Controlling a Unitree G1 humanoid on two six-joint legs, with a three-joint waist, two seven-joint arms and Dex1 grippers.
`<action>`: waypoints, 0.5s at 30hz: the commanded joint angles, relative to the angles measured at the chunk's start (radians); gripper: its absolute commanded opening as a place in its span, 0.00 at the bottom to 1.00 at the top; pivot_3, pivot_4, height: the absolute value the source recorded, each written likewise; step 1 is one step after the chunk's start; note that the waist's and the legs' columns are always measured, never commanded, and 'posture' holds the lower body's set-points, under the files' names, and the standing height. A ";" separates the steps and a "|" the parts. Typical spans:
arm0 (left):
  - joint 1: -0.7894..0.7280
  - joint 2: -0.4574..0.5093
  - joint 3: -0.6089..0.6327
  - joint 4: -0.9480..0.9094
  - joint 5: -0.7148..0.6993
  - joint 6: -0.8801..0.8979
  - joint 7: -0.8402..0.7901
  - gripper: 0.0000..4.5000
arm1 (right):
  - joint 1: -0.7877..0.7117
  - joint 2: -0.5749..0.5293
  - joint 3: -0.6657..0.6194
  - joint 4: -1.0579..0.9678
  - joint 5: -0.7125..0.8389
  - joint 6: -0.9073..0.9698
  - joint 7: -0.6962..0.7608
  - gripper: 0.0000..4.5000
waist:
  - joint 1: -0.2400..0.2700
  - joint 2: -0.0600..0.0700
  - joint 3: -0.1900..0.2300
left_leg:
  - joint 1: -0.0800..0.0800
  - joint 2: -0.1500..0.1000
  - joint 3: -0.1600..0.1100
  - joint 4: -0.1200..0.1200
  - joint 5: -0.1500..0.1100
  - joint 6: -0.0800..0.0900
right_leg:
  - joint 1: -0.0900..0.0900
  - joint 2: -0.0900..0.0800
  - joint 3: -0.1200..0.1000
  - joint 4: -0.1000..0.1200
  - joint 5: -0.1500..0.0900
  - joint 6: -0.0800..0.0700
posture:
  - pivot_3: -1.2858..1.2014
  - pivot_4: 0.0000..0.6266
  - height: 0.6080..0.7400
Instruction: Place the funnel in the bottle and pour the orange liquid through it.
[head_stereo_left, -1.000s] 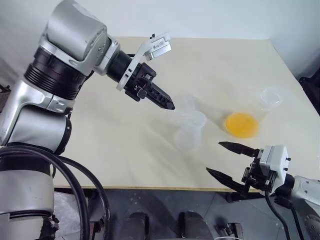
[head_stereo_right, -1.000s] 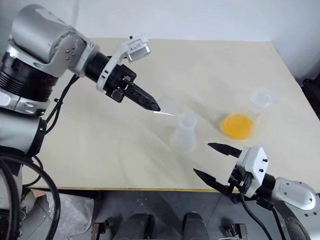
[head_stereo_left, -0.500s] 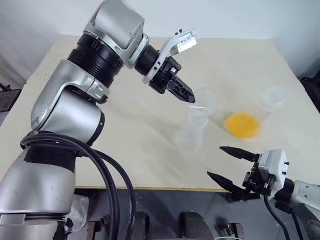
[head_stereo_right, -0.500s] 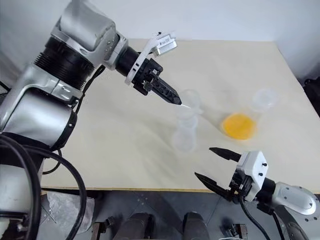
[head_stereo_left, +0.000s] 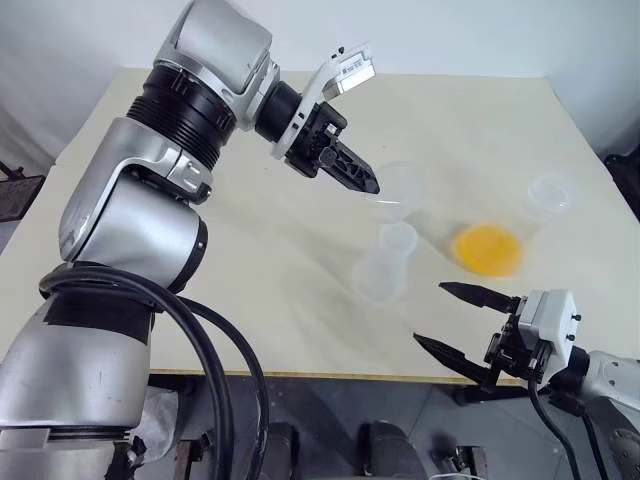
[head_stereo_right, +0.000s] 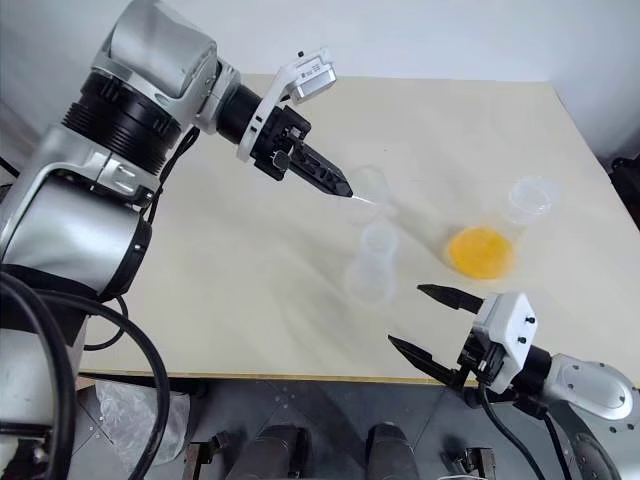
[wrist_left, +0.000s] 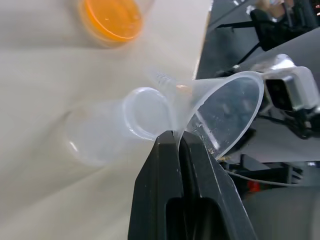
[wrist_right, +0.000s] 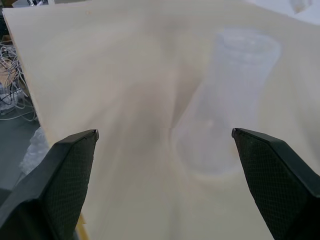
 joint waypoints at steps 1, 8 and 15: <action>-0.030 0.049 -0.012 -0.098 -0.032 0.043 -0.076 0.01 | 0.012 -0.004 -0.021 -0.018 0.010 -0.013 0.008 1.00 | -0.002 0.000 0.000 | 0.000 0.000 0.000 0.000 0.000 0.000 | 0.000 0.000 0.000 0.000 0.000 0.000 | 0.52 0.24 1.00; 0.019 0.149 -0.126 -0.228 -0.079 0.029 -0.123 0.01 | 0.025 0.004 -0.012 -0.027 0.008 -0.016 -0.002 1.00 | -0.002 0.000 0.000 | 0.000 0.001 0.000 0.000 0.000 0.000 | 0.000 0.000 0.001 0.001 0.000 0.000 | 0.52 0.24 1.00; 0.032 0.212 -0.227 -0.274 -0.158 -0.007 -0.124 0.01 | 0.028 0.017 0.006 -0.035 -0.002 -0.018 -0.016 1.00 | -0.002 0.000 0.000 | 0.000 0.001 0.000 0.000 0.000 0.000 | 0.000 0.000 0.001 0.001 0.000 0.000 | 0.52 0.24 1.00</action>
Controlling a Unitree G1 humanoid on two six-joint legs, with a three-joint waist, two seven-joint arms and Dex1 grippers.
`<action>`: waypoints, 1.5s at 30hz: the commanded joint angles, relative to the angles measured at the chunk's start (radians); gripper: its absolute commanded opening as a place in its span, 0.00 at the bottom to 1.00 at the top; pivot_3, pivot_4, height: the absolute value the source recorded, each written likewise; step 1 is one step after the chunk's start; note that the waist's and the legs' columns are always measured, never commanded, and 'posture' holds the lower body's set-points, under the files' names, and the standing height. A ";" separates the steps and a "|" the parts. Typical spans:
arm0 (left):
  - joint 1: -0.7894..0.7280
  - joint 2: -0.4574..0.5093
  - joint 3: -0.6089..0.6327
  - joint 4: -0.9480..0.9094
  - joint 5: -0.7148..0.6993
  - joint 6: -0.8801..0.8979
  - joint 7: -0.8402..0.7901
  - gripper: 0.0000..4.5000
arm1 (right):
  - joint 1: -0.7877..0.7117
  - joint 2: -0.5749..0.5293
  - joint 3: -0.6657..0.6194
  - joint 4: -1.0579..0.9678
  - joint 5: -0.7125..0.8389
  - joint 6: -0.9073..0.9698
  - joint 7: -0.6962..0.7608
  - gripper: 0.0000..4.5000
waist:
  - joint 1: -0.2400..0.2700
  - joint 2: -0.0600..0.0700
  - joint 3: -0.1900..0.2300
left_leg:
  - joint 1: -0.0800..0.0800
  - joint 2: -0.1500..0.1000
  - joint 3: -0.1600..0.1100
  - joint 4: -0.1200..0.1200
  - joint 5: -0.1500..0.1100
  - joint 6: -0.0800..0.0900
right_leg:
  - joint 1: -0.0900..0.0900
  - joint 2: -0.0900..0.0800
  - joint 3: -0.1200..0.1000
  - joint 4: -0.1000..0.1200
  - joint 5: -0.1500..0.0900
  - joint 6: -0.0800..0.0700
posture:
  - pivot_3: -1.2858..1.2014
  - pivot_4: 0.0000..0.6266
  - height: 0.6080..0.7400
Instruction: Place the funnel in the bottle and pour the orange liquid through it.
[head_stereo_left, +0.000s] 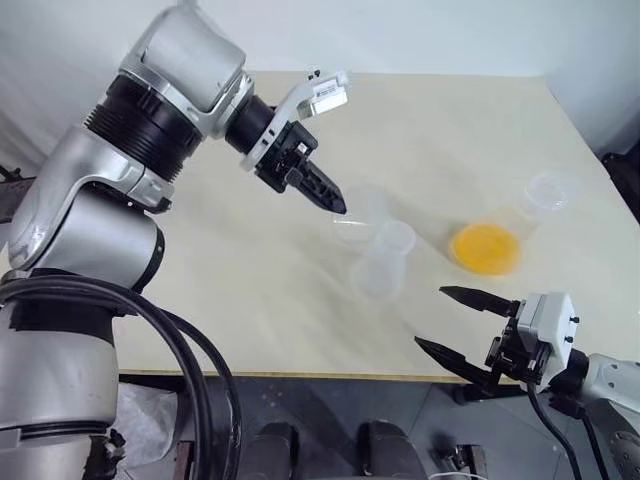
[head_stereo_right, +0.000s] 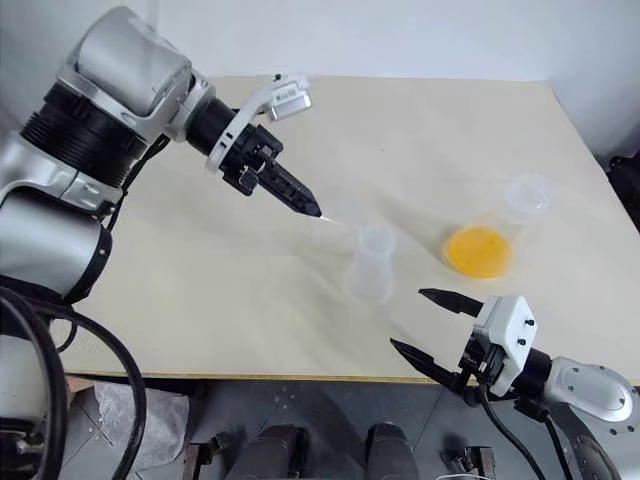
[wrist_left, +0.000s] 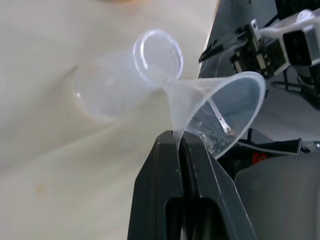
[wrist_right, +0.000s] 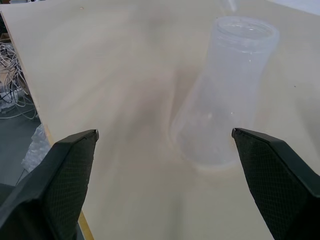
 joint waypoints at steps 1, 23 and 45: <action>-0.007 0.031 -0.037 -0.038 -0.040 -0.042 -0.112 0.01 | 0.005 0.015 0.004 -0.039 0.000 -0.020 -0.013 1.00 | 0.000 0.000 0.000 | 0.000 0.000 0.000 0.000 0.000 0.000 | 0.000 0.000 0.000 0.000 0.000 0.000 | 0.52 0.24 1.00; -0.129 -0.026 -0.083 0.149 -0.067 -0.229 -0.112 0.01 | 0.043 0.046 0.019 -0.069 -0.016 -0.041 -0.036 1.00 | -0.002 0.000 0.000 | 0.000 0.000 0.000 0.000 0.000 0.000 | 0.000 0.000 0.000 0.001 0.000 0.000 | 0.52 0.24 1.00; -0.108 0.063 -0.097 0.070 -0.125 -0.288 -0.112 0.54 | 0.059 0.046 0.021 -0.084 -0.014 -0.036 -0.048 1.00 | -0.008 0.000 0.000 | 0.001 0.000 0.000 0.000 0.000 0.000 | -0.001 0.001 0.001 0.001 0.000 0.000 | 0.52 0.24 1.00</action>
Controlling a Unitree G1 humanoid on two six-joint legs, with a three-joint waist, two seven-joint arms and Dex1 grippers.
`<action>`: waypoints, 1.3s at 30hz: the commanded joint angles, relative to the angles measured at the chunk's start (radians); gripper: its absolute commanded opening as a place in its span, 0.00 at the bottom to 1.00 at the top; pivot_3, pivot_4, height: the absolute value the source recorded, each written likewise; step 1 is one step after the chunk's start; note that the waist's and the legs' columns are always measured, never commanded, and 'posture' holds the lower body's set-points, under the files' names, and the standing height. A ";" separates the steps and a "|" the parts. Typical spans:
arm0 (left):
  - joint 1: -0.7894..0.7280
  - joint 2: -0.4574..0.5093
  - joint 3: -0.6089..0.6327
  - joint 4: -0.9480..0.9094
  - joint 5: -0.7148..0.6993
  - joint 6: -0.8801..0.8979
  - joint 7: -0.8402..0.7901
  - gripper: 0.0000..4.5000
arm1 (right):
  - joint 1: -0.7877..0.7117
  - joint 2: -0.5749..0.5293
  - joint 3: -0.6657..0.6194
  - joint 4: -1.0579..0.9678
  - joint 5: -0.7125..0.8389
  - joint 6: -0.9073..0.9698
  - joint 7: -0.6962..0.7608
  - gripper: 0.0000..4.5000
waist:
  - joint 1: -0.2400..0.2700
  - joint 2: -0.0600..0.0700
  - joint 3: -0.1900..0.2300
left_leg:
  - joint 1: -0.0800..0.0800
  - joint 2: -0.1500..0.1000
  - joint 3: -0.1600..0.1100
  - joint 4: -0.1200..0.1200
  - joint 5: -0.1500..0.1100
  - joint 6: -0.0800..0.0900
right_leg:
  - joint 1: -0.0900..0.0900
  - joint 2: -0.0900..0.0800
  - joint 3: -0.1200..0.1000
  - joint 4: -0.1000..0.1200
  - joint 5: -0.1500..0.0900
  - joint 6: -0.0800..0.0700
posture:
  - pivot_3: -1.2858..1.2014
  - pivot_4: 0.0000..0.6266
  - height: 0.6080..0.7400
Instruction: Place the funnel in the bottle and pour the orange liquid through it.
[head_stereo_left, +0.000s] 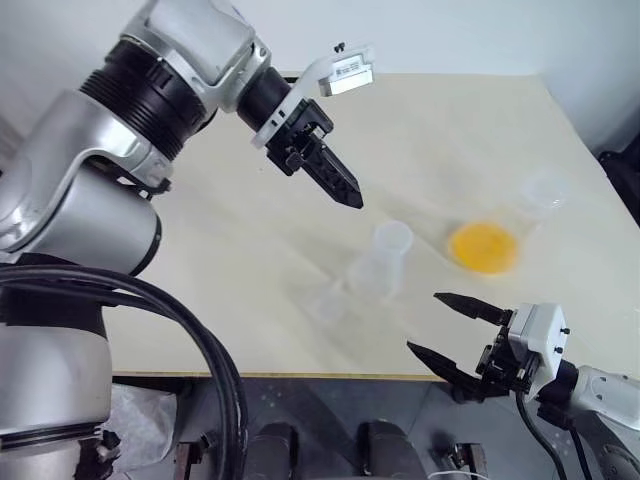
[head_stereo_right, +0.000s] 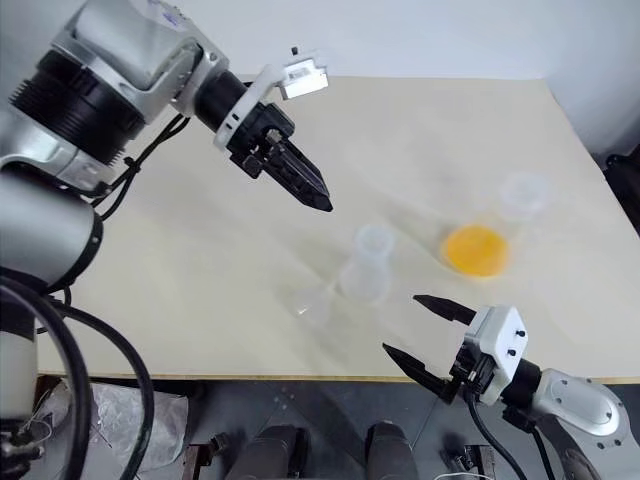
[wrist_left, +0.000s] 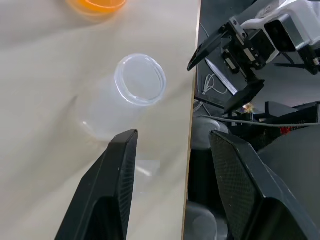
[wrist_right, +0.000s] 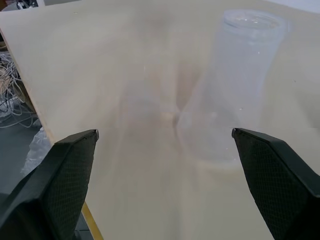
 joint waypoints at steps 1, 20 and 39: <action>0.023 0.039 0.062 -0.024 0.010 0.017 -0.112 0.54 | 0.014 -0.007 -0.024 -0.053 0.021 -0.007 0.000 1.00 | 0.004 0.000 0.000 | 0.000 0.000 0.000 0.000 0.000 0.000 | 0.000 0.000 0.000 0.000 0.000 0.000 | 0.52 0.24 1.00; 0.717 0.235 0.547 -0.671 0.093 0.096 0.301 0.54 | -0.147 -0.157 -0.078 0.071 0.108 0.069 0.126 1.00 | 0.008 0.002 -0.001 | 0.000 0.000 -0.001 0.001 0.000 0.000 | 0.000 0.000 0.004 0.001 0.000 0.000 | 0.52 0.24 1.00; 1.525 0.304 1.095 -1.023 0.109 -0.504 0.396 0.54 | -0.250 -0.234 -0.080 0.170 0.132 0.114 0.250 1.00 | 0.018 0.003 -0.002 | 0.001 0.000 -0.002 0.001 0.000 0.000 | 0.003 -0.001 0.005 -0.003 0.000 0.000 | 0.52 0.24 1.00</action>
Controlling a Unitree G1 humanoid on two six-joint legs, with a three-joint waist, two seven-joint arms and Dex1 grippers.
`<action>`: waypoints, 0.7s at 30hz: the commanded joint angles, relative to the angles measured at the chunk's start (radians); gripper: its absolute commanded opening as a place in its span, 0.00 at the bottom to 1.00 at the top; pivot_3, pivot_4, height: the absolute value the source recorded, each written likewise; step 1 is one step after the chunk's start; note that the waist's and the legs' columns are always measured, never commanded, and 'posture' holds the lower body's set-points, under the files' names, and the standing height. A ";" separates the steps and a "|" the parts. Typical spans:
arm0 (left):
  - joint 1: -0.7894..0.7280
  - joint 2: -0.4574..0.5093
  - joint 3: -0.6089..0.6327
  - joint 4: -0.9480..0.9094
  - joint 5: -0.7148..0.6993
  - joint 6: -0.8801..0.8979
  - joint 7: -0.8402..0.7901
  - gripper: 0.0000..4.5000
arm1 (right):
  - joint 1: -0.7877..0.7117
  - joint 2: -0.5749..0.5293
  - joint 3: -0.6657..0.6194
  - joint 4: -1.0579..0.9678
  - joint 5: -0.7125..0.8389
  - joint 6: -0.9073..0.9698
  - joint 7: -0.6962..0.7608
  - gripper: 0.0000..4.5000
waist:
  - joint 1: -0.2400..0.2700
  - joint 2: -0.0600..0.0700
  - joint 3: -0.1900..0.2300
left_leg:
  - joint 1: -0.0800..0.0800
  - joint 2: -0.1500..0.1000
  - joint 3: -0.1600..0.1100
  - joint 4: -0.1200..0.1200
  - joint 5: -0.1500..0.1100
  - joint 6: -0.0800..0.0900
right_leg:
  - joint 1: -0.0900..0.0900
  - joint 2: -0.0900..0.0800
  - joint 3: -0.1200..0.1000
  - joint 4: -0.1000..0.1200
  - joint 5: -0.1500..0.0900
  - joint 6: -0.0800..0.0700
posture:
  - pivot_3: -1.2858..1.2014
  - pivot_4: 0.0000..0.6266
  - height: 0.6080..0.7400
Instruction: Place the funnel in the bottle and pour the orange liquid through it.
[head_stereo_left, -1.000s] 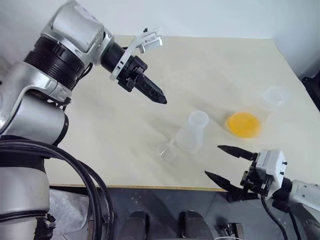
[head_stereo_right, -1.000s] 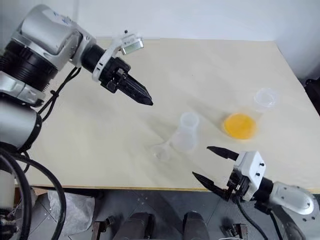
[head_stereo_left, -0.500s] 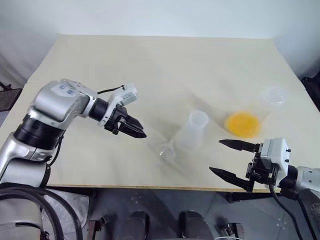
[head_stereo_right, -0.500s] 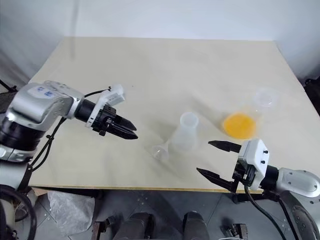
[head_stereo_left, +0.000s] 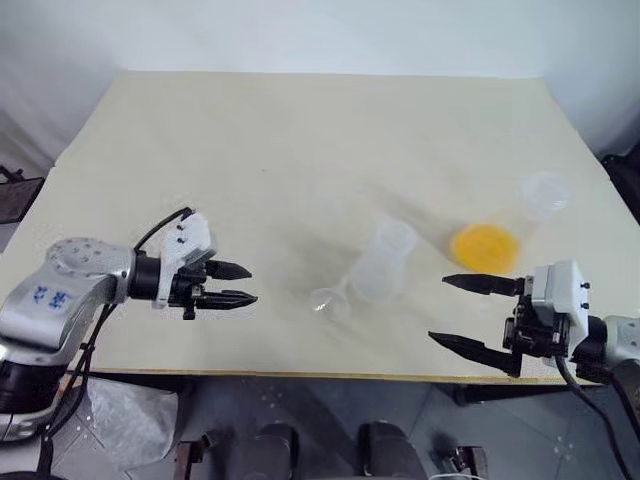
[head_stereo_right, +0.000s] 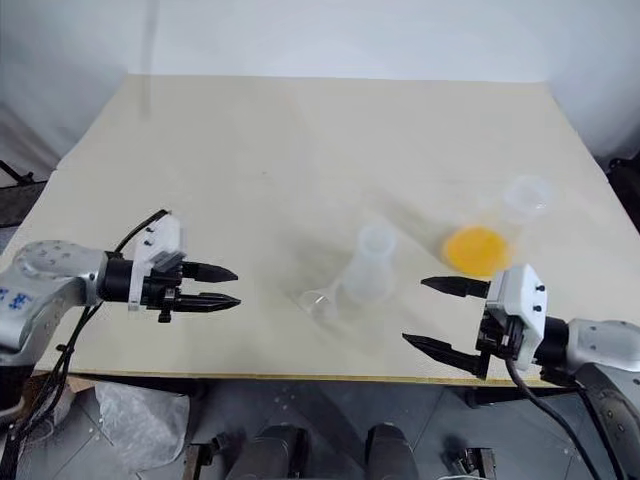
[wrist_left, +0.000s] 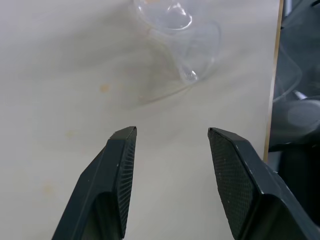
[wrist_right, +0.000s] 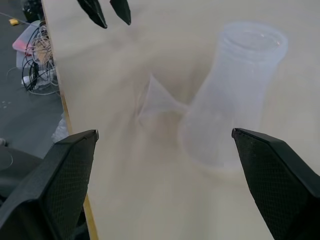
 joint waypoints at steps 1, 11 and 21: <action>0.066 -0.019 0.088 -0.043 -0.002 -0.150 -0.017 0.54 | -0.023 -0.014 -0.005 0.007 0.012 0.000 0.022 1.00 | 0.003 0.000 0.000 | 0.000 0.000 0.000 0.000 0.000 0.000 | 0.000 0.000 0.000 0.000 0.000 0.000 | 0.52 0.24 1.00; -0.012 -0.159 -0.057 -0.019 0.079 -0.345 -0.003 0.54 | 0.009 -0.009 -0.005 -0.022 -0.001 0.000 0.031 1.00 | 0.016 0.000 0.000 | 0.000 -0.001 0.001 0.000 0.000 0.001 | 0.000 0.000 0.000 0.000 0.000 0.000 | 0.52 0.24 1.00; -0.131 -0.263 -0.230 0.197 0.191 -0.550 -0.118 0.54 | 0.162 0.040 -0.019 -0.160 0.003 0.003 -0.048 1.00 | 0.016 0.001 0.000 | 0.000 -0.001 0.002 0.000 0.000 0.001 | 0.000 0.000 -0.001 0.000 0.000 0.000 | 0.52 0.24 1.00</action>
